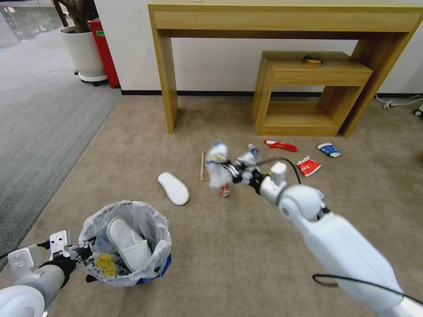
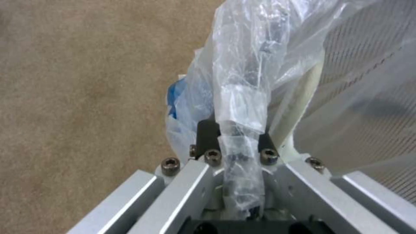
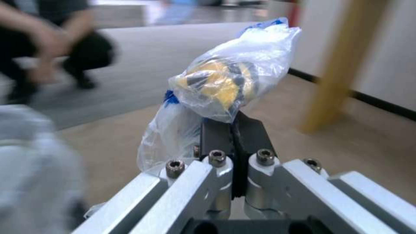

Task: Pick up the trash bin and place the garbage on the floor into it.

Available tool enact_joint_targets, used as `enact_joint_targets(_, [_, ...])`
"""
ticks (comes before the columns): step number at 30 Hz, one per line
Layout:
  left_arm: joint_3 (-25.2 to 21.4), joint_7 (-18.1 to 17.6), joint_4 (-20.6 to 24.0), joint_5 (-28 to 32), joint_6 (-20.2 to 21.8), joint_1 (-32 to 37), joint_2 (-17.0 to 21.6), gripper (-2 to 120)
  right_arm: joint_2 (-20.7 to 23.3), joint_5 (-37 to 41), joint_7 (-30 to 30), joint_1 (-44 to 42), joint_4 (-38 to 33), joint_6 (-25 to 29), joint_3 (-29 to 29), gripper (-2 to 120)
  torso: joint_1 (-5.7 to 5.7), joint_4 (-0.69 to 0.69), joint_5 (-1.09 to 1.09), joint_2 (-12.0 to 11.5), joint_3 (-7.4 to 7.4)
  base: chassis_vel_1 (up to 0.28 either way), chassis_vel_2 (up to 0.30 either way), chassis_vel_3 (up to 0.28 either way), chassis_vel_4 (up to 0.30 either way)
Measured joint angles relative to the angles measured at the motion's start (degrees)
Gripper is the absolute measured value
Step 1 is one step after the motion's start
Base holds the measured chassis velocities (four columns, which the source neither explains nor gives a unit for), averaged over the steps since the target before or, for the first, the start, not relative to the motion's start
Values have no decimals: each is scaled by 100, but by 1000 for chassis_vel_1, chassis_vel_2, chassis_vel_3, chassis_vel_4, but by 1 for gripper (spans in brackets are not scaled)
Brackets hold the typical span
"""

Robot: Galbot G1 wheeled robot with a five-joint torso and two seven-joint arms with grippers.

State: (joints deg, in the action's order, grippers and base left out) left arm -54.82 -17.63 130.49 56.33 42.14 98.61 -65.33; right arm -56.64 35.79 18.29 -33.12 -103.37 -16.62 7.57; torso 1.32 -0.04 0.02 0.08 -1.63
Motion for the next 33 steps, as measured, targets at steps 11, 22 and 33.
enact_joint_targets(11, [175,-91,33,12,0,1,125,0,-586,66,622,1729,107,-20,2222,0,0,0,-4,0,0,0,0,0,0])
enact_joint_targets(22, [309,-268,77,187,1,21,350,0,-1148,-440,748,2256,311,157,3666,0,0,-2,-2,0,0,0,0,0,0])
enact_joint_targets(33, [287,-271,79,225,0,-12,332,0,-1064,-1045,641,2180,494,380,3895,14,0,-2,-1,0,0,0,0,0,0])
